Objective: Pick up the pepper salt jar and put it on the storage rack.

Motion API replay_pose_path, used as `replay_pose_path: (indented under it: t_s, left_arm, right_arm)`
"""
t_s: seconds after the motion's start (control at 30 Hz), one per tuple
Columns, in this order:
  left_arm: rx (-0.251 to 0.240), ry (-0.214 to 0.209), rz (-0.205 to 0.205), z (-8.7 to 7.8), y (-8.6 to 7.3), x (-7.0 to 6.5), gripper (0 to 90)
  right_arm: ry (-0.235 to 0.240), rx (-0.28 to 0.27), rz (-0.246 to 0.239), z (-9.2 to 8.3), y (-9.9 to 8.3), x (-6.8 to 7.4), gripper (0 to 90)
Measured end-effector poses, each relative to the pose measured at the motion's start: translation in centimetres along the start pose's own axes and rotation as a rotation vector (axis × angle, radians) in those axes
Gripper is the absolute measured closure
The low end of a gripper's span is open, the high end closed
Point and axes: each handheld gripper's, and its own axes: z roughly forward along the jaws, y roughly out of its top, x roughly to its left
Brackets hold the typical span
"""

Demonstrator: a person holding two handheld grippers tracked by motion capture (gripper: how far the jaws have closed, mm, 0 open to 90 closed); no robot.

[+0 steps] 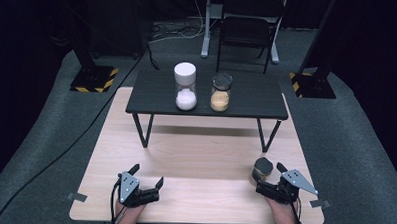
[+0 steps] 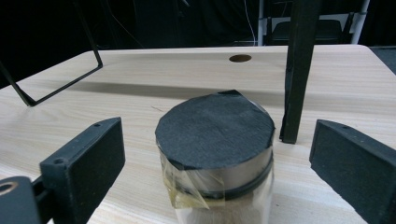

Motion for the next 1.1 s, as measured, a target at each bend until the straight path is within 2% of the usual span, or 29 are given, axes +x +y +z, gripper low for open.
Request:
replay_pose_path:
  t_s: [0.27, 0.4, 0.57, 0.7, 1.1]
  left_arm:
    - [-0.001, 0.001, 0.0, 0.0, 0.0, 0.0, 1.1]
    - [-0.001, 0.0, 0.0, 0.0, 0.0, 0.0, 1.1]
    - [-0.003, -0.001, -0.001, 0.0, 0.0, 0.0, 1.1]
    - [-0.002, -0.004, -0.001, 0.0, 0.0, 0.0, 1.1]
    - [-0.001, -0.002, 0.0, 0.0, 0.0, 0.0, 1.1]
  right_arm:
    - [-0.011, 0.013, -0.011, 0.5, 0.0, 0.6, 9.9]
    - [-0.048, 0.007, -0.012, 0.6, 0.0, 0.7, 19.5]
    - [-0.093, 0.024, -0.045, 0.8, -0.1, 1.2, 32.4]
    - [-0.113, 0.012, -0.058, 0.7, -0.2, 1.4, 33.9]
    - [-0.12, 0.01, -0.064, 0.5, -0.2, 1.6, 34.3]
